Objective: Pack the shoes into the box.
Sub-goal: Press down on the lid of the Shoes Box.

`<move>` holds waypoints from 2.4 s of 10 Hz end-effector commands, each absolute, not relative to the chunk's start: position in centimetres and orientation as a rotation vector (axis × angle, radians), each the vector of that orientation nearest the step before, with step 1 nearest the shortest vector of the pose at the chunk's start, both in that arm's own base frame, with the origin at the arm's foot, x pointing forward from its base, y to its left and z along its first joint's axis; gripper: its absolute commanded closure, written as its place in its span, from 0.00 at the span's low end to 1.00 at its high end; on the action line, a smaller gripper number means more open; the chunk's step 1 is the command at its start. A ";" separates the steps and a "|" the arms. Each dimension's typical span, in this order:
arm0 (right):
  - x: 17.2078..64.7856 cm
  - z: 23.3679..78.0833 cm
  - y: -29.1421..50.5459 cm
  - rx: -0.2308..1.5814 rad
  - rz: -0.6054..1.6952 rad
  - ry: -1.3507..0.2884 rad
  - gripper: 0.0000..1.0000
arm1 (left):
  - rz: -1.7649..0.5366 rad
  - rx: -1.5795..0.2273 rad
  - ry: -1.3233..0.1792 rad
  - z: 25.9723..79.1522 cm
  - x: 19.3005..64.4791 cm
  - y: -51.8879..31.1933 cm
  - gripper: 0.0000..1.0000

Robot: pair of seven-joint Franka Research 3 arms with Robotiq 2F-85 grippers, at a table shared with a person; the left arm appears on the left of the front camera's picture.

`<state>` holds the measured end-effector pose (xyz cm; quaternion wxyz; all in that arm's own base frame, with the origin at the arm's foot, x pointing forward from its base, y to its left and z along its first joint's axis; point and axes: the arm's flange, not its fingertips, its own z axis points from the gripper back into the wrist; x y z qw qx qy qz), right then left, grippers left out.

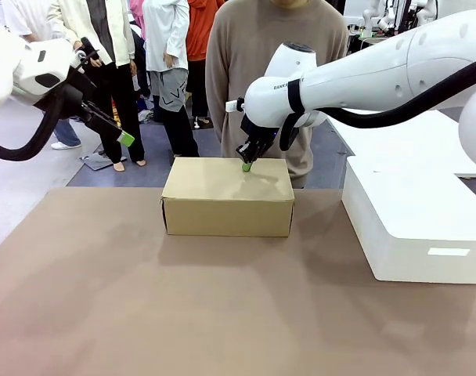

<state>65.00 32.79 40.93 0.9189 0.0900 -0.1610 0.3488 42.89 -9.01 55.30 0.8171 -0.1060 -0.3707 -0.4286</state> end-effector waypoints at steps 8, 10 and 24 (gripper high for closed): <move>56.8 49.1 29.9 0.249 0.801 -0.350 1.00 | -0.900 -0.219 -0.787 55.2 42.8 -9.0 0.00; 52.8 51.3 27.2 0.244 0.833 -0.380 1.00 | -0.900 -0.219 -0.787 55.2 42.8 -9.0 0.00; 38.4 53.7 20.0 0.207 0.780 -0.450 0.00 | -0.900 -0.219 -0.787 55.2 42.8 -9.0 0.00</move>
